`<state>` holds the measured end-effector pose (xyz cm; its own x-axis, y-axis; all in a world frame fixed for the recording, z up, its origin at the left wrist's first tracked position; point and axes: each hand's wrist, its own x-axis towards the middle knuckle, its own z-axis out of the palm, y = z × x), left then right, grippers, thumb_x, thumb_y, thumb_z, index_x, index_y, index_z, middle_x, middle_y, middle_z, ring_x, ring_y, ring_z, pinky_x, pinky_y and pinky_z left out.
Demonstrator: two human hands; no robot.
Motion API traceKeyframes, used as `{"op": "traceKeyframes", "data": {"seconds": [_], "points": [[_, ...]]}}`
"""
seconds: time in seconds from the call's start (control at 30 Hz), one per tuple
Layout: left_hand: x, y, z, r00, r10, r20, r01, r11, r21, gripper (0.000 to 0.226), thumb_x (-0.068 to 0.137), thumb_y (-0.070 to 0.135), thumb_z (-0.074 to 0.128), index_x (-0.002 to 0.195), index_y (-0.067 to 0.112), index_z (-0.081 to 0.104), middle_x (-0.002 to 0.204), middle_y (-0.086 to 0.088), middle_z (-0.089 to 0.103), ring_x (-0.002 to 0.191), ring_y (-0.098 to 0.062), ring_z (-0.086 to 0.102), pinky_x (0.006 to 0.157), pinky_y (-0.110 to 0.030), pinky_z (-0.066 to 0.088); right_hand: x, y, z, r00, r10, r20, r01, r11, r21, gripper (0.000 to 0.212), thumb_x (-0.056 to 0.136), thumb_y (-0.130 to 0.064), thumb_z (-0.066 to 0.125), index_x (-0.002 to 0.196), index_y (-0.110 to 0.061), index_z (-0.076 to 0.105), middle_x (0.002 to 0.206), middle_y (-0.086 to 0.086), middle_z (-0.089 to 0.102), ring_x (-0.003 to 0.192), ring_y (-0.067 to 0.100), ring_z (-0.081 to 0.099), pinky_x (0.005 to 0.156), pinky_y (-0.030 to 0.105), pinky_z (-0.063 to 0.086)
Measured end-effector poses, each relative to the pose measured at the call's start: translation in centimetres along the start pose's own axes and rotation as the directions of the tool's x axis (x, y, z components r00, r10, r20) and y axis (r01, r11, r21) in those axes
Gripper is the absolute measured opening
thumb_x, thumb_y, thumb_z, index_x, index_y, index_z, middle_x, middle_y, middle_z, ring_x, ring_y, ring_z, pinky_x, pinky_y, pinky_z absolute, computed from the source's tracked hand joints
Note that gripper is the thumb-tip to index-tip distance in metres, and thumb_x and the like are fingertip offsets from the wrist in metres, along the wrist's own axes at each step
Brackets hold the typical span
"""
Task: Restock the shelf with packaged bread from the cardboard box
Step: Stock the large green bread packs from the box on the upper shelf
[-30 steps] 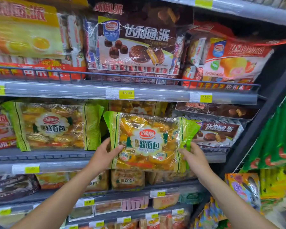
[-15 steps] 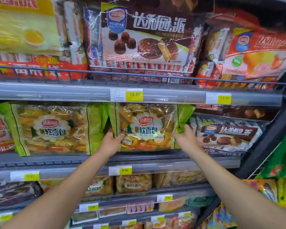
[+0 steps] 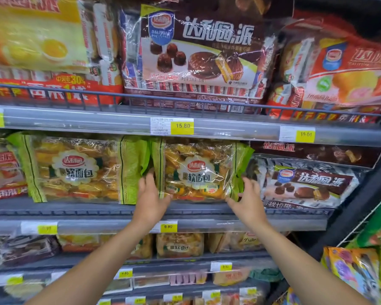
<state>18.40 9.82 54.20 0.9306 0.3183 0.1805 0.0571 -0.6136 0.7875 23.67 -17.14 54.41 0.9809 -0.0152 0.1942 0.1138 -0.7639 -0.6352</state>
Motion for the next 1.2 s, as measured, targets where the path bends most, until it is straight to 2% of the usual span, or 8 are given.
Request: {"op": "traceKeyframes", "data": {"seconds": [0.07,0.17,0.3,0.43,0.67,0.87,1.07,1.2], "points": [[-0.6,-0.4,0.1,0.990,0.119,-0.071,-0.107,0.982,0.158,0.076,0.089,0.031,0.074,0.150,0.021,0.029,0.145,-0.006,0.037,0.131,-0.024,0.044,0.104,-0.037,0.044,-0.7,-0.1,0.2,0.997,-0.081,-0.014,0.079,0.992,-0.098,0.064,0.087,-0.031,0.073,0.141,-0.025,0.040,0.141,0.001,0.035,0.109,0.018,0.058,0.082,0.036,0.055],[-0.2,-0.6,0.2,0.948,0.317,-0.014,-0.270,0.830,0.487,0.067,0.086,0.033,0.075,0.142,0.023,0.040,0.130,-0.008,0.047,0.120,-0.028,0.048,0.089,-0.038,0.053,-1.0,-0.5,1.0,0.983,-0.170,0.073,0.182,0.959,-0.216,0.070,0.084,-0.029,0.075,0.142,-0.033,0.037,0.139,-0.001,0.034,0.107,0.017,0.054,0.082,0.031,0.054],[1.2,-0.2,0.4,0.940,0.337,0.061,-0.297,0.712,0.636,0.058,0.084,0.032,0.075,0.134,0.023,0.046,0.124,-0.010,0.049,0.114,-0.030,0.050,0.079,-0.037,0.054,-0.4,-1.7,1.7,0.978,-0.187,0.094,0.208,0.924,-0.321,0.059,0.085,-0.028,0.074,0.134,-0.035,0.044,0.132,-0.002,0.038,0.114,0.020,0.047,0.073,0.029,0.052],[2.6,-0.1,1.0,0.942,0.321,0.095,-0.288,0.634,0.718,0.067,0.081,0.038,0.077,0.135,0.023,0.042,0.136,-0.012,0.046,0.122,-0.033,0.049,0.087,-0.044,0.055,0.5,-2.1,2.1,0.975,-0.219,0.024,0.205,0.861,-0.466,0.054,0.082,-0.031,0.076,0.128,-0.029,0.048,0.127,0.003,0.042,0.118,0.024,0.041,0.076,0.032,0.055],[5.0,-1.3,2.1,0.926,0.366,0.091,-0.315,0.617,0.721,0.111,0.075,0.037,0.082,0.158,0.033,0.009,0.169,-0.008,0.002,0.154,-0.034,0.007,0.115,-0.053,0.033,2.8,-3.1,3.2,0.973,-0.231,0.002,0.195,0.816,-0.544,0.066,0.082,-0.032,0.077,0.138,-0.026,0.042,0.137,0.012,0.042,0.124,0.035,0.044,0.087,0.042,0.057],[7.0,-2.3,3.3,0.908,0.417,0.039,-0.327,0.648,0.688,0.108,0.062,0.020,0.089,0.154,0.027,0.034,0.166,-0.012,0.021,0.150,-0.036,0.026,0.089,-0.051,0.055,5.4,-2.9,4.2,0.962,-0.274,-0.007,0.219,0.784,-0.581,0.073,0.073,-0.026,0.084,0.135,-0.021,0.046,0.138,0.017,0.041,0.124,0.041,0.044,0.082,0.048,0.056],[8.6,-2.8,4.5,0.900,0.436,0.005,-0.328,0.669,0.667,0.107,0.066,0.016,0.083,0.157,0.028,0.026,0.168,-0.009,0.012,0.153,-0.031,0.020,0.076,-0.041,0.058,7.9,-1.8,5.9,0.957,-0.289,-0.041,0.215,0.793,-0.570,0.075,0.054,-0.019,0.093,0.118,-0.010,0.054,0.122,0.019,0.050,0.107,0.041,0.052,0.060,0.045,0.058],[9.1,-3.1,4.6,0.884,0.467,-0.003,-0.342,0.653,0.675,0.102,0.071,0.014,0.080,0.157,0.030,0.026,0.169,-0.007,0.010,0.153,-0.030,0.018,0.071,-0.039,0.059,8.7,-1.9,6.1,0.958,-0.280,-0.063,0.199,0.805,-0.558,0.078,0.052,-0.024,0.095,0.115,-0.008,0.053,0.120,0.018,0.050,0.106,0.039,0.052,0.059,0.044,0.057]]}}
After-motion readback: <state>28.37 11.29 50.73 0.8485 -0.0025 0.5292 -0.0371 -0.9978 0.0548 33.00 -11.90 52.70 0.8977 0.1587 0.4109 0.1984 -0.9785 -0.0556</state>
